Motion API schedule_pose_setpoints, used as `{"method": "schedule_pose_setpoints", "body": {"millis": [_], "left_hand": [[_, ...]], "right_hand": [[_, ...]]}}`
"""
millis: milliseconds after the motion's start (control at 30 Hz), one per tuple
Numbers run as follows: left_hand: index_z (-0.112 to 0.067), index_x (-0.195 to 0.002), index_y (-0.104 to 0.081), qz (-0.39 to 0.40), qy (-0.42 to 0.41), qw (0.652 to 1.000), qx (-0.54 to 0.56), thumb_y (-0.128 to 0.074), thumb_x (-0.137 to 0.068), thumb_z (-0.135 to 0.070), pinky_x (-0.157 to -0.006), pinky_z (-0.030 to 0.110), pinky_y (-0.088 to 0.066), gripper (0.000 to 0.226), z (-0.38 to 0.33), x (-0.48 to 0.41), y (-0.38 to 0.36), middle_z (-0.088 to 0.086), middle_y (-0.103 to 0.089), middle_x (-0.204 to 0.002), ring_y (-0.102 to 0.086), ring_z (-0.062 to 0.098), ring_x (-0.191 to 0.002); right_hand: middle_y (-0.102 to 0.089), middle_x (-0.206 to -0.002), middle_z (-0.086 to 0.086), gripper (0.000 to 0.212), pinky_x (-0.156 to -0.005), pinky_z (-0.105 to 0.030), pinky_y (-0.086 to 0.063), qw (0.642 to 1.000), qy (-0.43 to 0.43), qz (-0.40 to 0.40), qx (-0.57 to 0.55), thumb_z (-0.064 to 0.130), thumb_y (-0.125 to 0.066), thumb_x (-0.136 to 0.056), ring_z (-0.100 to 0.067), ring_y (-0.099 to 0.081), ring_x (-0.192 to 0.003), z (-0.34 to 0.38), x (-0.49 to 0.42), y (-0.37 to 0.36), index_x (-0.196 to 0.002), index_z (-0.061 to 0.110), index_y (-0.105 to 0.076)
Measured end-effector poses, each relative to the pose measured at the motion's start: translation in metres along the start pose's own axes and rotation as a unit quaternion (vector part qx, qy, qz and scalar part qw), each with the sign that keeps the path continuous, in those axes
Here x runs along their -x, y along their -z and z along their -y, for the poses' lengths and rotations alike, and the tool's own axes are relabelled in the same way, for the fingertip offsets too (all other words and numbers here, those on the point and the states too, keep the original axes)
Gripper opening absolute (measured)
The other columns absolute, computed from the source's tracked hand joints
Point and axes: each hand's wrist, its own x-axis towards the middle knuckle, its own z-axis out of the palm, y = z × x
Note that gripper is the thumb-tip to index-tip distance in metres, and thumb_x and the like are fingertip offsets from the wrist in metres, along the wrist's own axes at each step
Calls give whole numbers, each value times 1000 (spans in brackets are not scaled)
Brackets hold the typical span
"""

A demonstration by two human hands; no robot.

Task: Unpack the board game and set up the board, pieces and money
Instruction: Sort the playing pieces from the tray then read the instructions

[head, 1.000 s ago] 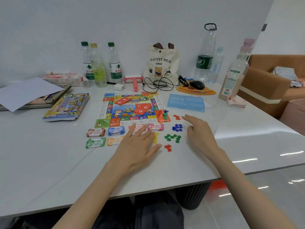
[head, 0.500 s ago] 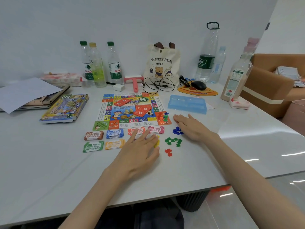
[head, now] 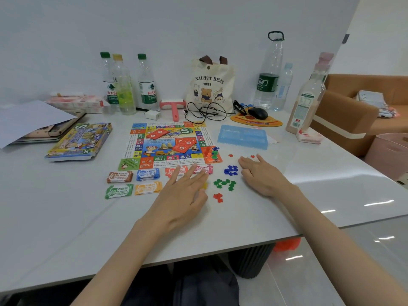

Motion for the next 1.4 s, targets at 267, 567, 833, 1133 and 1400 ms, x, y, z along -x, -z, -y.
{"method": "schedule_pose_setpoints", "body": {"millis": [267,567,833,1133,1400], "left_hand": [[-25,-154,-14,-2,1,1000,30,-5,-88,-46,-111,17,21,69,-3,3,6,-15,-10,-159,12,-9,-140],[-26,-153,-15,-16,10,998,59,-7,-88,-40,-113,17,18,67,-1,-3,13,-17,-9,-159,11,-10,-139],[-24,-153,-17,-13,-2,998,67,-27,-102,-21,-111,16,17,52,-8,-10,11,-14,-11,-159,8,-6,-142],[-26,-153,-14,-38,5,996,83,-32,-103,-22,-104,7,20,53,-10,-7,20,-20,-7,-154,14,-11,-133],[-29,-153,-14,-41,32,992,119,-34,-104,-25,-98,4,14,53,-23,3,34,-28,-5,-137,10,-12,-122]], "right_hand": [[-19,-159,7,49,-117,-26,-1,996,14,-69,-52,27,-19,-104,-12,-10,-148,5,-15,0,-153,20,-23],[-29,-157,-1,50,-118,-26,3,998,34,-44,-16,25,-20,-103,-13,-19,-146,2,-35,-8,-150,15,-31],[-28,-157,1,45,-119,-30,-2,989,-17,-129,-77,26,-25,-104,-15,-18,-147,-16,-28,-10,-147,19,-38],[-38,-151,5,41,-118,-30,-17,988,-4,-96,-120,30,-35,-104,-16,-27,-144,-23,-35,-18,-143,23,-44],[-56,-136,0,36,-111,-28,-33,982,-11,-142,-124,24,-45,-101,-17,-49,-130,-21,-19,-17,-134,16,-55]]}}
